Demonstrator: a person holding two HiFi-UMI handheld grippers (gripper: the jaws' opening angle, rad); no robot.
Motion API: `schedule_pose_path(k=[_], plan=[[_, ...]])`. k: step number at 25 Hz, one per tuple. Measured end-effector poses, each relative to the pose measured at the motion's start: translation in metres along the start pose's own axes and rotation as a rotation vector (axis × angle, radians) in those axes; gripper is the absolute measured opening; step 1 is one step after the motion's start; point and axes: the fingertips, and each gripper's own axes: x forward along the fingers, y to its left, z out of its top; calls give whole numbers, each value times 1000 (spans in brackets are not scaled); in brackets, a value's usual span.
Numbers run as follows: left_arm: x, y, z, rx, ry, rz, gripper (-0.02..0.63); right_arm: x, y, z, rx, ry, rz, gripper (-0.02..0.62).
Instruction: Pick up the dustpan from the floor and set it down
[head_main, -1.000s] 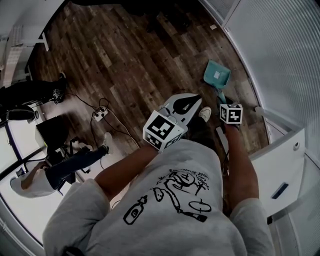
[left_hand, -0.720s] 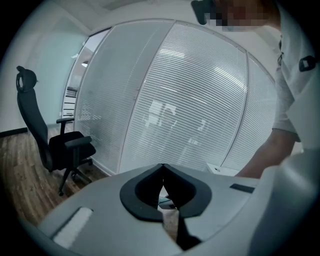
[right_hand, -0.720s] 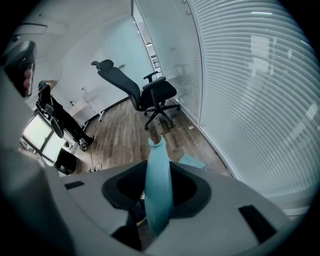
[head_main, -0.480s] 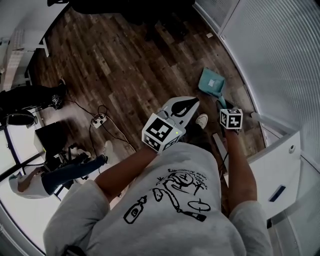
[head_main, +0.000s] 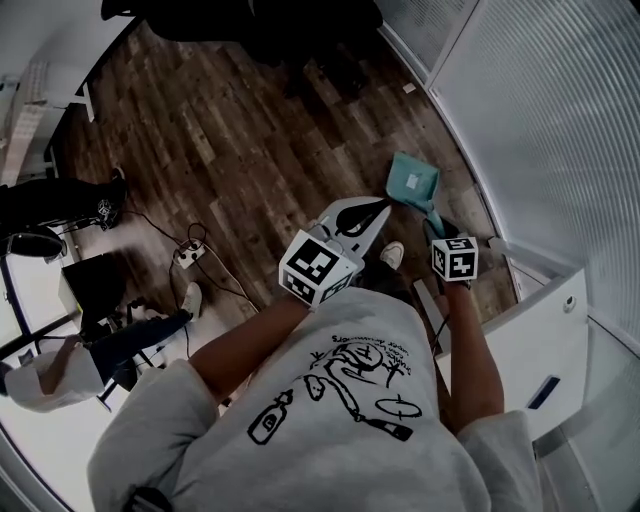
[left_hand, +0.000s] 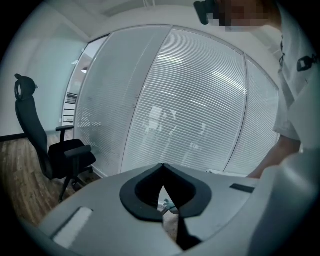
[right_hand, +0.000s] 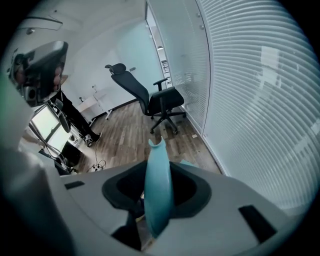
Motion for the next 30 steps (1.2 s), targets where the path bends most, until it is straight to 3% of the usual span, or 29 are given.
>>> schedule_pose_path(k=[9,30], plan=[[-2,2,27,13,-33,4,2,-50,20,40,-28,-1,8,110],[-13,-1,76,36,-115,7,2,-185,71,145,-175,-144,13,110]])
